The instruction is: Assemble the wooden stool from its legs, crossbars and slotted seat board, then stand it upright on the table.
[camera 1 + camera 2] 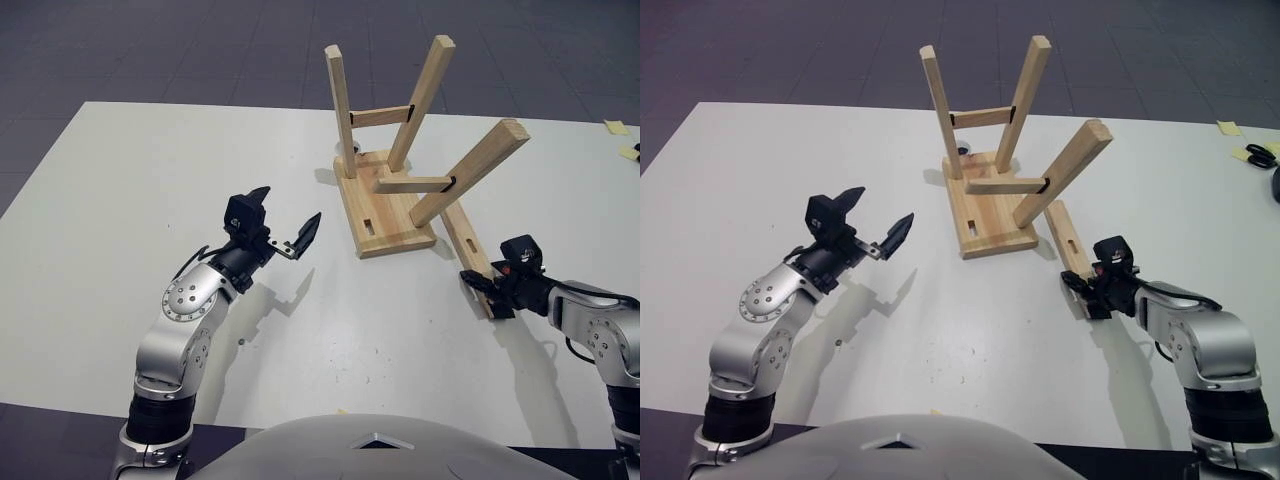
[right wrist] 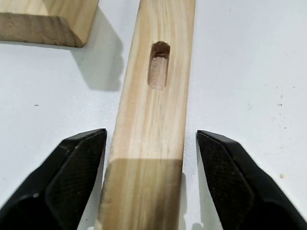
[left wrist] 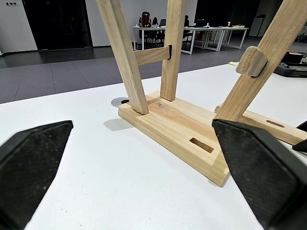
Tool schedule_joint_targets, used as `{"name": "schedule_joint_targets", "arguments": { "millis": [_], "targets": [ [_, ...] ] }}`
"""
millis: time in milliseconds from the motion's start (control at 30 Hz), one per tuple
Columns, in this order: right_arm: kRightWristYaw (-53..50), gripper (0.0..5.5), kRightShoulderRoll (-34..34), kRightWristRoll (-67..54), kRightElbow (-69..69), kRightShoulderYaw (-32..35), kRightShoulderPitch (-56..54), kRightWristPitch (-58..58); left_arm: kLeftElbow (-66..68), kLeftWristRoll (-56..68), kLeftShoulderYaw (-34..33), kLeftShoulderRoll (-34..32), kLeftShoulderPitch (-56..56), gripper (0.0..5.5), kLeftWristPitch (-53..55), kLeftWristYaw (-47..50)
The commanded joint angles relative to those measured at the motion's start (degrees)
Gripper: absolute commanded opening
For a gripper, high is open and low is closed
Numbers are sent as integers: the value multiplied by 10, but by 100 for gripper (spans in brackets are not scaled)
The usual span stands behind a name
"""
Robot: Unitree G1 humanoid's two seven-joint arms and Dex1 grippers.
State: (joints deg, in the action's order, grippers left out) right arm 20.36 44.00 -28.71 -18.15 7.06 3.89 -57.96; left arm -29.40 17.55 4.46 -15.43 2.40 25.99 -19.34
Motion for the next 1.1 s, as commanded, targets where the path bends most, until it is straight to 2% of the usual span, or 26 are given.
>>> {"name": "schedule_joint_targets", "arguments": {
  "millis": [33,167,367,433,567,667,800,967,1100],
  "targets": [
    [10,271,2,28,21,-20,-10,3,0,-7,1,3,-1,540,-6,5],
    [4,212,-18,43,38,-15,-21,11,1,2,-7,5,-7,540,-3,1],
    [-60,212,-83,77,63,19,-65,64,-6,61,-56,19,-47,540,19,5],
    [-102,211,-109,99,89,47,-98,118,-10,104,-85,30,-74,540,35,16],
    [-183,211,-139,158,136,93,-191,311,-10,257,-168,48,-166,540,86,60],
    [-186,211,-150,187,112,85,-236,446,-1,381,-214,29,-224,540,125,84],
    [-153,211,-178,170,44,65,-270,548,26,569,-257,7,-291,540,154,142],
    [-68,211,-191,103,-54,9,-277,539,45,708,-247,-16,-341,540,161,200],
    [-17,211,-185,104,-103,-47,-246,515,40,732,-220,-52,-345,540,180,186]
  ]
}}
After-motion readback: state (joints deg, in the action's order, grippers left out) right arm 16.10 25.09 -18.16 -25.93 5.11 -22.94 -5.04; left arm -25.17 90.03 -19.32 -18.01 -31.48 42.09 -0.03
